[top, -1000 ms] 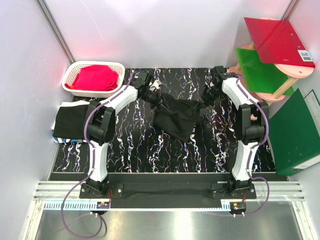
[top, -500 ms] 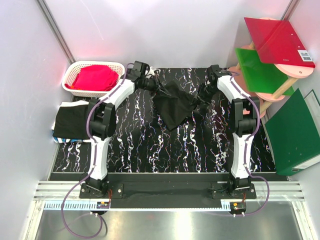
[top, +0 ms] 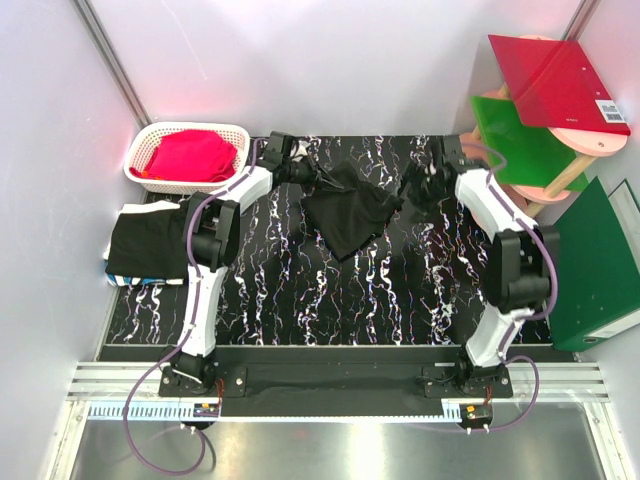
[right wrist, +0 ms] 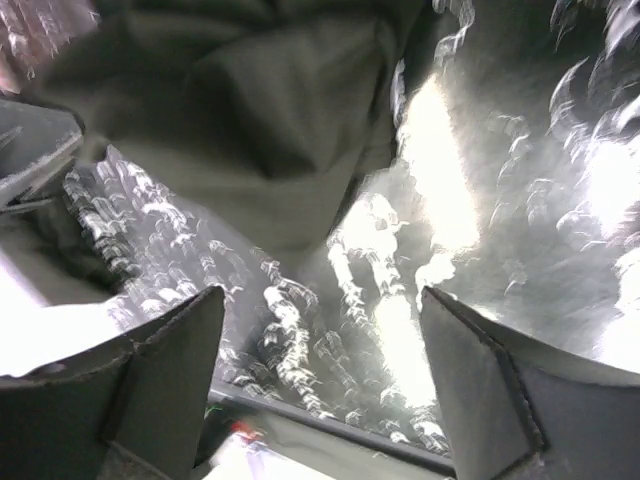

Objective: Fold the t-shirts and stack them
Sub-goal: Fold the long partially folded tshirt into a neat square

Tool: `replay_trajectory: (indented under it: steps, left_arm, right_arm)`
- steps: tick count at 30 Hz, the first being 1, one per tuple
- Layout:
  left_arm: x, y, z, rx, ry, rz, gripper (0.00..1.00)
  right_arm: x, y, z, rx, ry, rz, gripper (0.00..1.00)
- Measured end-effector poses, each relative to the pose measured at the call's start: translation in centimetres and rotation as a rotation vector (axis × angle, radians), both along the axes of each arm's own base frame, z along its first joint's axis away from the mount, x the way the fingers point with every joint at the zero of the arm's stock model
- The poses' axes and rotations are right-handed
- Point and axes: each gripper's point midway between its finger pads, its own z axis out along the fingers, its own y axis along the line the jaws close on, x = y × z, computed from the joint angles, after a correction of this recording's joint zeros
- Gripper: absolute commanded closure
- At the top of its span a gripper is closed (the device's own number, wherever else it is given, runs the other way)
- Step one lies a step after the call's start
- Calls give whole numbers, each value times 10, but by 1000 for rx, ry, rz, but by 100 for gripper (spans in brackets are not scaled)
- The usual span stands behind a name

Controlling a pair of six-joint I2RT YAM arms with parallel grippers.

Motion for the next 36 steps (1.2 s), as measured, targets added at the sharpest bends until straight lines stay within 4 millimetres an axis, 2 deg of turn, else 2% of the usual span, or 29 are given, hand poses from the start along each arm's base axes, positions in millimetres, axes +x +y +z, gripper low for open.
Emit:
replay_trajectory:
  steps: [3, 8, 11, 13, 20, 23, 30, 32, 33, 36]
  left_arm:
    - [3, -2, 7, -14, -14, 3, 100]
    - [6, -3, 11, -24, -32, 1, 100]
    - [6, -3, 10, -24, -32, 0, 100]
    - [6, -3, 9, -25, -31, -1, 100]
    - [6, -1, 6, -26, -25, -2, 100]
    - [6, -1, 7, -29, -25, -3, 100]
    - [7, 1, 7, -31, -24, -2, 100]
    - [8, 2, 6, -31, -23, -1, 100]
    - [8, 3, 6, -31, -22, 0, 100]
    - [9, 4, 4, -32, -17, 1, 100]
  right_arm:
    - [-30, 13, -20, 125, 70, -70, 27]
    - [-77, 26, -75, 297, 260, -263, 27]
    - [-96, 28, -96, 349, 342, -367, 27]
    - [-94, 31, -98, 378, 341, -403, 29]
    - [-54, 55, -70, 491, 196, -405, 32]
    - [-40, 68, -67, 513, 172, -395, 33]
    - [-41, 88, -92, 487, 217, -397, 38]
    - [-40, 91, -96, 478, 223, -397, 41]
    - [-38, 91, -96, 471, 220, -401, 47]
    - [-32, 90, -95, 452, 197, -408, 50]
